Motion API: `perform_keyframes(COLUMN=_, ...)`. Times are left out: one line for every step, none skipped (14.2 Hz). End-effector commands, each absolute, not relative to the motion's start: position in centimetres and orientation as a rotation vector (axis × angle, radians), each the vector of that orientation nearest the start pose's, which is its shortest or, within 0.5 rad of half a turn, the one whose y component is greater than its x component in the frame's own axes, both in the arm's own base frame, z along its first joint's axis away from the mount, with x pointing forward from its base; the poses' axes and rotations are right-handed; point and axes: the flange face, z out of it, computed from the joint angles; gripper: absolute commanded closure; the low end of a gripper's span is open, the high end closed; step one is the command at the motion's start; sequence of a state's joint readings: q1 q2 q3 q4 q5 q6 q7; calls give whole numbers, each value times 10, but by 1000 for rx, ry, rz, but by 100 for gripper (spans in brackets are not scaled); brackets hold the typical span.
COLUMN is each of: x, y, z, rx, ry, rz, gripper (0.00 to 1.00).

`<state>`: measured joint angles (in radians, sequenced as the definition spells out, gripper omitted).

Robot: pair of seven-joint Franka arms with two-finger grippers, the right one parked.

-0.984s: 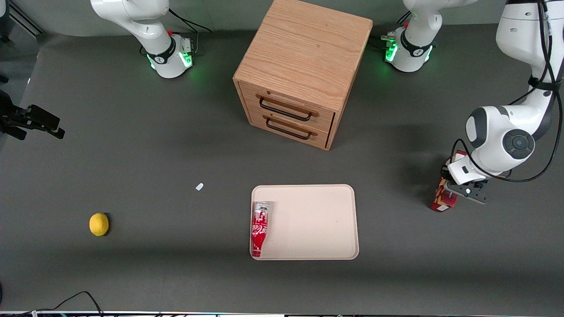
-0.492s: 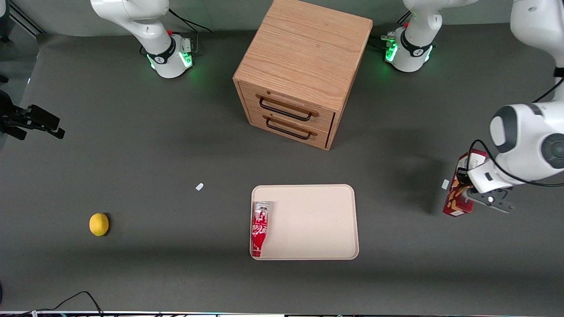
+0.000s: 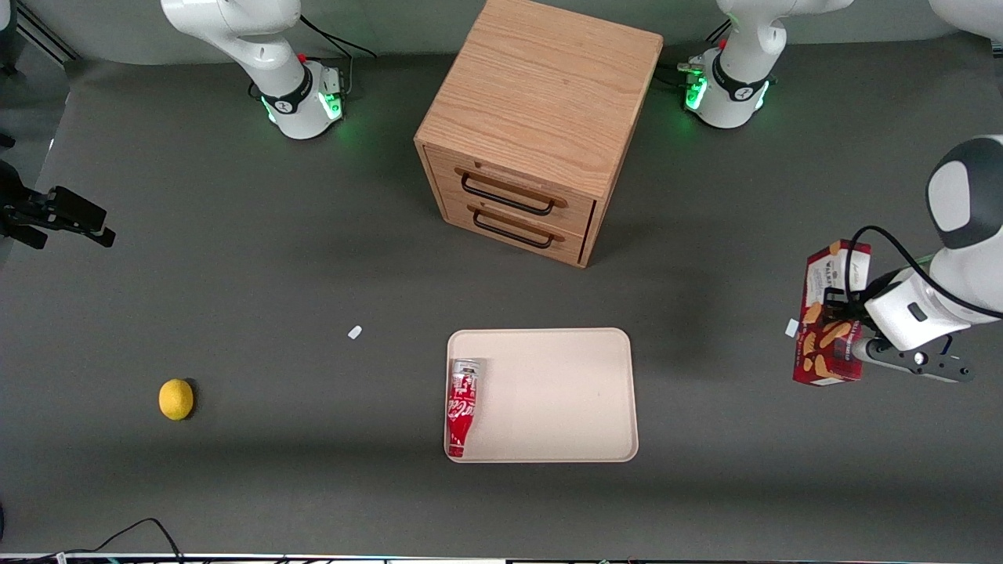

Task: Place red cookie box on tray
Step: 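Carry the held box over the cream tray beside the soda can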

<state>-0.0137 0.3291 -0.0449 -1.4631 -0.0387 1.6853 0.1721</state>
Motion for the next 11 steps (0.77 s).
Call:
perform_keyframes(x=666, y=-85, z=516, rx=-3198, ry=215, rz=190, gripper=100)
perform_keyframes(x=669, y=-104, z=520, rx=-3210, ry=165, rz=188, gripper=100)
perform_keyframes(x=673, y=-126, z=520, rx=-3220, ry=110, rz=182, gripper=100)
perform_keyframes(x=678, y=-150, z=516, rx=-3230, ry=47, rz=173, gripper=100)
perform_keyframes(x=681, y=-173, z=510, rx=-3237, ry=-6, rz=163, gripper=100)
perform_keyframes(x=685, y=-193, z=501, rx=-3243, ry=-48, rz=156, gripper=100)
perform_keyframes(x=690, y=-214, z=490, rx=-3249, ry=-75, rz=143, gripper=100)
perform_keyframes(x=693, y=-235, z=474, rx=-3253, ry=-88, rz=128, gripper=100)
perform_keyframes(x=695, y=-252, z=458, rx=-3256, ry=-93, rz=108, gripper=100)
perform_keyframes(x=696, y=-269, z=441, rx=-3248, ry=-86, rz=98, gripper=100)
perform_keyframes(x=697, y=-281, z=422, rx=-3224, ry=-56, rz=79, gripper=100)
